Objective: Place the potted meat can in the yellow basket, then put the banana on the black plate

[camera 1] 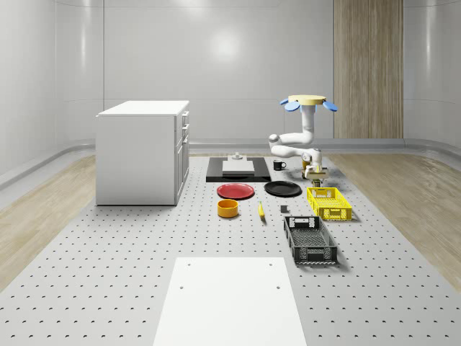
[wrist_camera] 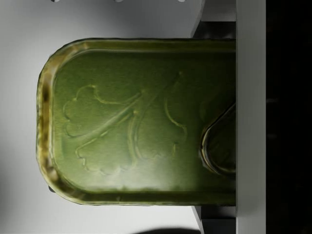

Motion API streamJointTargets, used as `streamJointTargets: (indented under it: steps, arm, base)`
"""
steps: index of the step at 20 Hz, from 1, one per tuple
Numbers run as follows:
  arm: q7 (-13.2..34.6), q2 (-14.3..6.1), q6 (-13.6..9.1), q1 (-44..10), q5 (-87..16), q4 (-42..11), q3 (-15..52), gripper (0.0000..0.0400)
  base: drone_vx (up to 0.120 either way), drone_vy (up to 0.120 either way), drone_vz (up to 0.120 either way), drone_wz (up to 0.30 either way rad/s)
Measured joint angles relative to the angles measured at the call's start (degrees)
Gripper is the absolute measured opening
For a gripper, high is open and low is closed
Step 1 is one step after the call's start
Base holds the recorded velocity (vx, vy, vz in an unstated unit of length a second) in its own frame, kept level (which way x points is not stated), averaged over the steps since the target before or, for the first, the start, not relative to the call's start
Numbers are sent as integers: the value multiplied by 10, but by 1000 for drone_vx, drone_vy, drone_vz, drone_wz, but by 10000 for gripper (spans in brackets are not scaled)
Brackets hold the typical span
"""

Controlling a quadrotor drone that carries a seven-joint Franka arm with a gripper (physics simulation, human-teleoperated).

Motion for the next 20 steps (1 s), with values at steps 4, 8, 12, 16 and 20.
streamJointTargets:
  steps: [4, 8, 12, 16, 20]
  arm:
    - [2, -4, 4, -2, 1, 1, 0, 285]
    - [0, -7, 1, -2, 10, -2, 9, 288]
    - [2, -11, -6, -2, 31, -8, 32, 288]
    - [6, -14, -9, -3, 45, -11, 46, 288]
    - [8, -19, -8, -5, 53, -12, 53, 288]
  base:
    - [0, 0, 0, 0]
    - [0, 0, 0, 0]
    - [0, 0, 90, 0]
    - [0, 0, 120, 0]
    - [120, 0, 120, 0]
